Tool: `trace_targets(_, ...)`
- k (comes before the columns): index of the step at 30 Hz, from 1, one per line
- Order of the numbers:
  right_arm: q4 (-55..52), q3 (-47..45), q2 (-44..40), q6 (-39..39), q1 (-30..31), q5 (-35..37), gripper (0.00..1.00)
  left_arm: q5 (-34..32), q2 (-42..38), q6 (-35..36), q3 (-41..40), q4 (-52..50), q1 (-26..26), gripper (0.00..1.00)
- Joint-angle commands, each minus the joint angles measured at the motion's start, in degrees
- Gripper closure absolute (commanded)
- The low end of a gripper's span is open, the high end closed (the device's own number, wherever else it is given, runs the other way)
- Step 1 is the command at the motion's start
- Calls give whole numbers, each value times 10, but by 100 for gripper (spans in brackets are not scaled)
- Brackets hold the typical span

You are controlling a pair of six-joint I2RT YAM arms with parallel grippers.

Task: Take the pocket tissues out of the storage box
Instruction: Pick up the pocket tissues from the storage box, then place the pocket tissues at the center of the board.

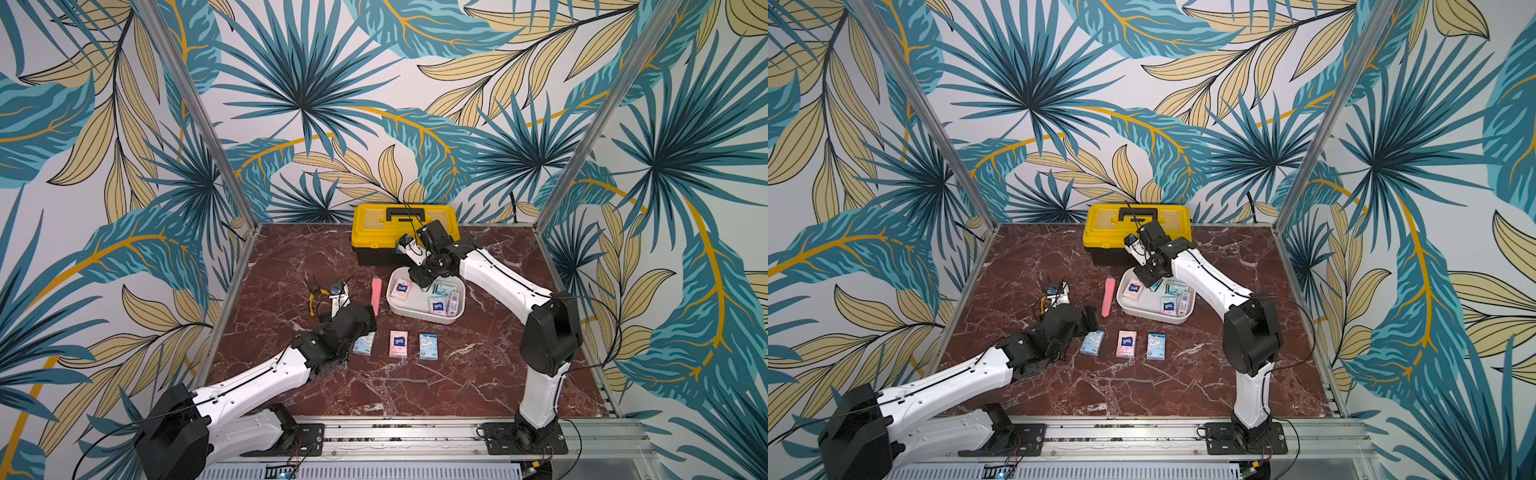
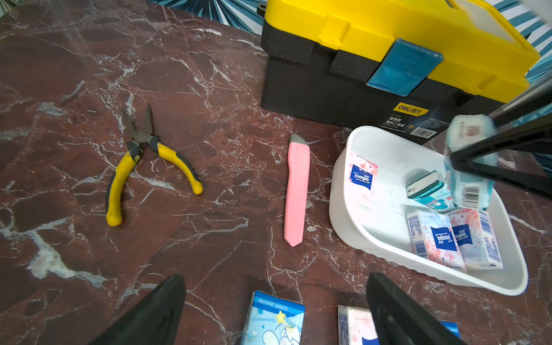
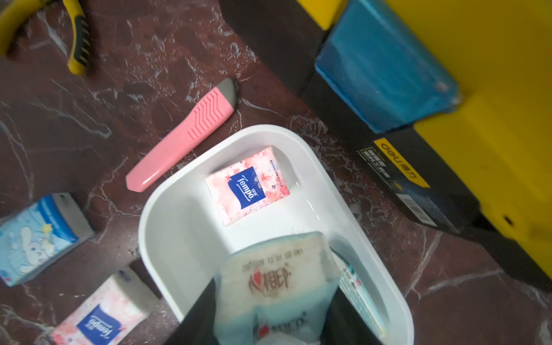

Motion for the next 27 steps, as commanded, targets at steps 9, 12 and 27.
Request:
trace_targets(9,-96,-119,-167,235,0,90,50,14,32,29,36,35,7,0)
trace_targets(12,-122,-155,-206,279,0,98,50,22,45,34,42,41,7,0)
trace_targets(27,-145,-338,-267,410,3,97,51,62,105,54,72,65,8,0)
